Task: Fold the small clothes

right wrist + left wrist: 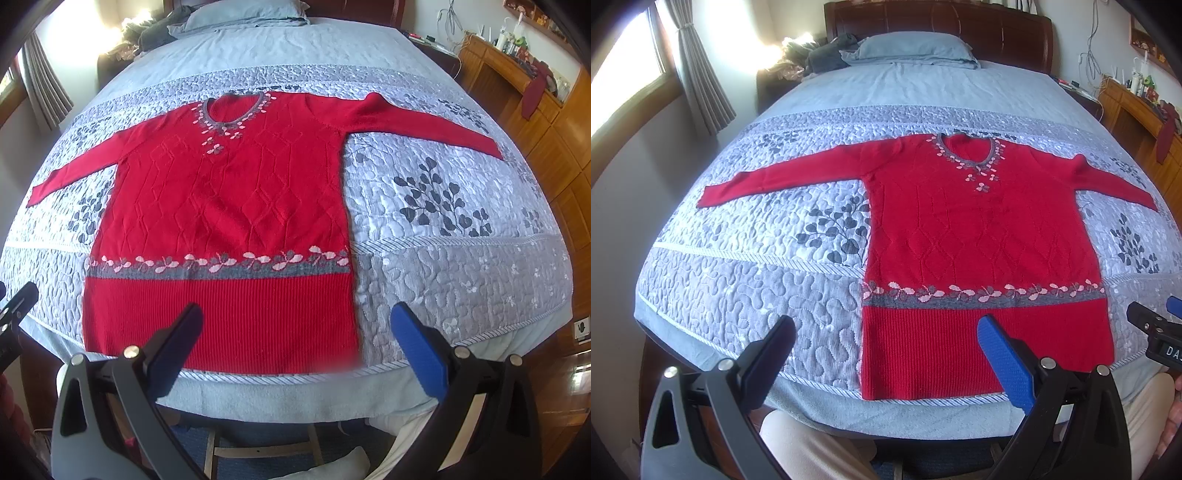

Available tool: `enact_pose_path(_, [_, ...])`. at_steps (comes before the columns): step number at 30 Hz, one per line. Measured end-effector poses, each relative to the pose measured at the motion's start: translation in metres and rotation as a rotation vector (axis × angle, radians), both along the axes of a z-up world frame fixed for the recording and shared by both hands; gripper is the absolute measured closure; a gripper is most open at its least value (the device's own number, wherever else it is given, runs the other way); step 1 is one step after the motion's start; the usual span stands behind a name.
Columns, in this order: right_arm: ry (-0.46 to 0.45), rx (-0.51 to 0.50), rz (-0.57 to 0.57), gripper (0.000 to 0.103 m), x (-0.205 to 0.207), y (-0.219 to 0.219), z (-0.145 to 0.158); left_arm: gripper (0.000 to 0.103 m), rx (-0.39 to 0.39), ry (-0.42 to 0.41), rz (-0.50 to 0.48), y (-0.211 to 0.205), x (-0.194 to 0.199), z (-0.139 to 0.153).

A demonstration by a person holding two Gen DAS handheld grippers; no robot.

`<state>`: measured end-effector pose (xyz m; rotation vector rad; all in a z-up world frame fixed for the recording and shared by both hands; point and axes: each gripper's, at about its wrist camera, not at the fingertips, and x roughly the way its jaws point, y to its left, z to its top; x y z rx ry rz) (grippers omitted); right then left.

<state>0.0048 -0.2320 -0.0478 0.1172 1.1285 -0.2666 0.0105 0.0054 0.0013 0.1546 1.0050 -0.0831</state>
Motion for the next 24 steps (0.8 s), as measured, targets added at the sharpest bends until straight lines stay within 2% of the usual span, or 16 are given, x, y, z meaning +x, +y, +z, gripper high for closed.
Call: enact_pose_path(24, [0.007,0.002,0.0,0.002,0.001,-0.0021,-0.0047,0.004,0.006,0.009,0.0,0.0001,0.0023,-0.0067])
